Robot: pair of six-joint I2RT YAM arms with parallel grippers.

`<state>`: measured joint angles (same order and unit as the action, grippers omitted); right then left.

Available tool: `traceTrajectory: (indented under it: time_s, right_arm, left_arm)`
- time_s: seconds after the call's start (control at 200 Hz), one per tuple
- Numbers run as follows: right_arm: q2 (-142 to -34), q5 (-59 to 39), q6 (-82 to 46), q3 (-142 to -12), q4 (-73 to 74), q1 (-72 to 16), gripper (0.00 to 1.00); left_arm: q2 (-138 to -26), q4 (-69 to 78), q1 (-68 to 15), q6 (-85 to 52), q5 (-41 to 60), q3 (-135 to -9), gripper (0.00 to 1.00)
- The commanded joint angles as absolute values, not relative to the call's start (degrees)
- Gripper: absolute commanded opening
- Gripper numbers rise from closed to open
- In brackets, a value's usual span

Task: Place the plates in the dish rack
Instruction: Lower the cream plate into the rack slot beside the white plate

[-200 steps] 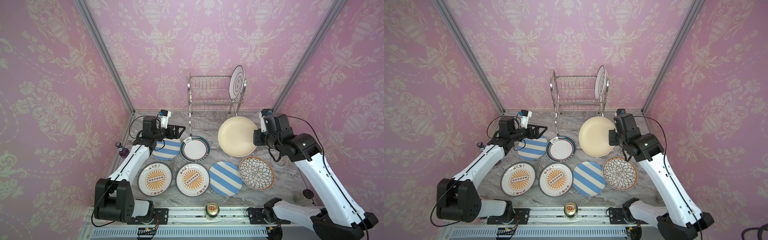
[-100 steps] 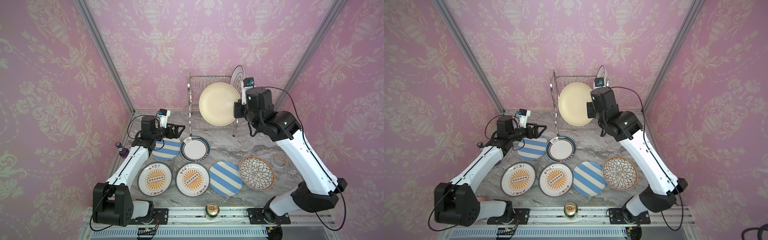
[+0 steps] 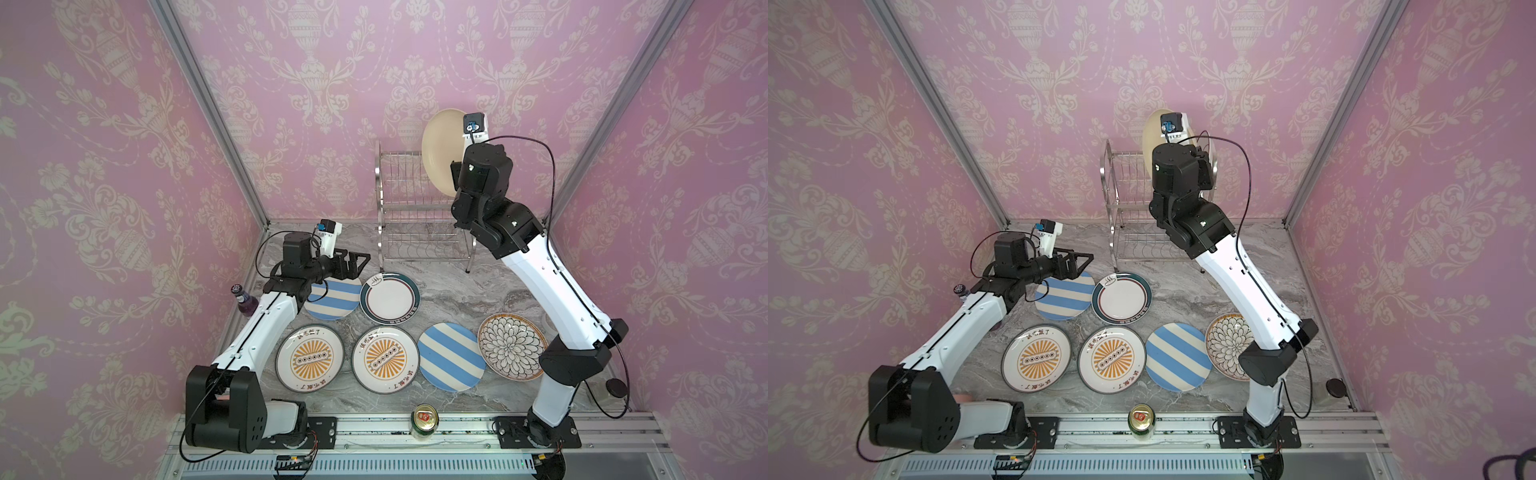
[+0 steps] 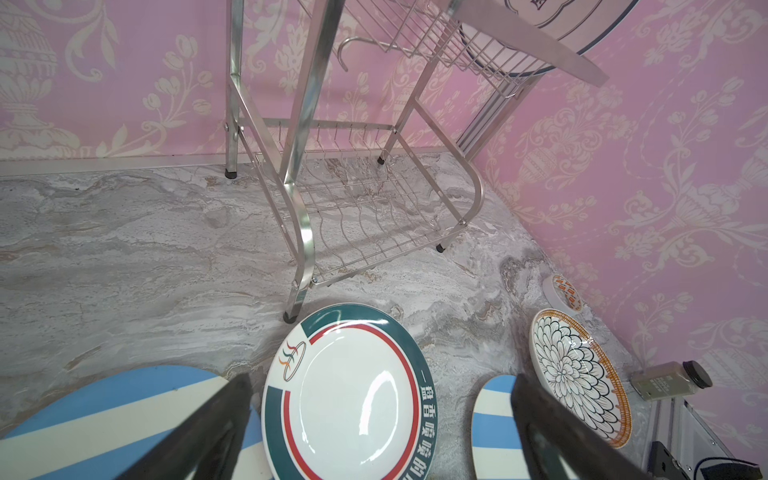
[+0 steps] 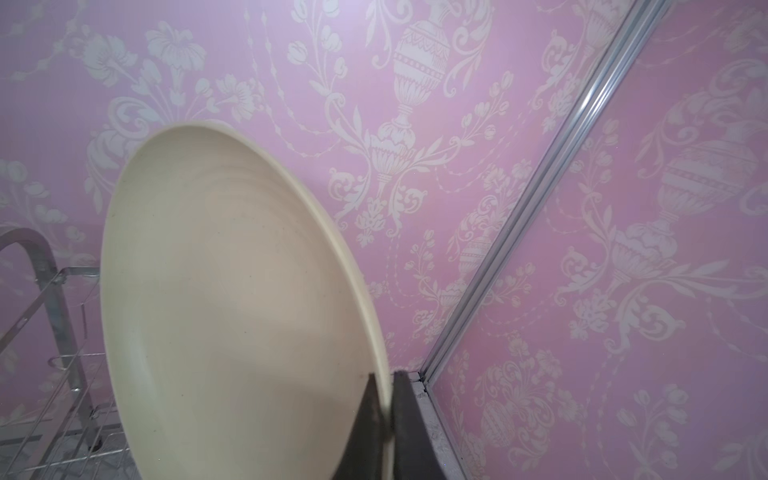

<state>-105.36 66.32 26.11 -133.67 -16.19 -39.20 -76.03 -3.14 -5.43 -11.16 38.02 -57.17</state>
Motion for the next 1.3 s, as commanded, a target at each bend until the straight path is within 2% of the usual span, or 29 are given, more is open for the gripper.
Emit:
traceTrajectory:
  time_s: [0.0, 0.125, 0.355, 0.716, 0.856, 1.296]
  right_arm:
    - [-108.5, 75.2, 47.2, -135.1, 5.5, -39.1, 0.00]
    - [-112.9, 76.5, 57.2, -137.0, 15.3, -38.5, 0.00]
    - [-119.9, 76.2, 57.2, -144.1, 13.9, -35.5, 0.00]
    - [-126.6, 75.1, 57.7, -148.2, 18.9, -32.7, 0.00]
    - [-128.1, 74.9, 62.5, -146.7, 28.1, -32.2, 0.00]
    - [-131.0, 74.8, 50.7, -147.1, 19.9, -31.1, 0.00]
  left_arm:
    - [-75.2, -5.9, -5.8, -8.7, 37.5, -58.3, 0.99]
    - [-75.0, -6.4, -5.9, -8.3, 38.6, -58.7, 0.99]
    - [-75.6, -7.7, -6.2, -7.4, 39.5, -59.4, 0.99]
    - [-77.2, -8.5, -6.6, -6.6, 39.5, -59.6, 0.99]
    - [-78.4, -6.2, -6.6, -7.9, 40.9, -59.6, 0.99]
    - [-79.7, -4.3, -6.6, -8.0, 43.3, -59.1, 0.99]
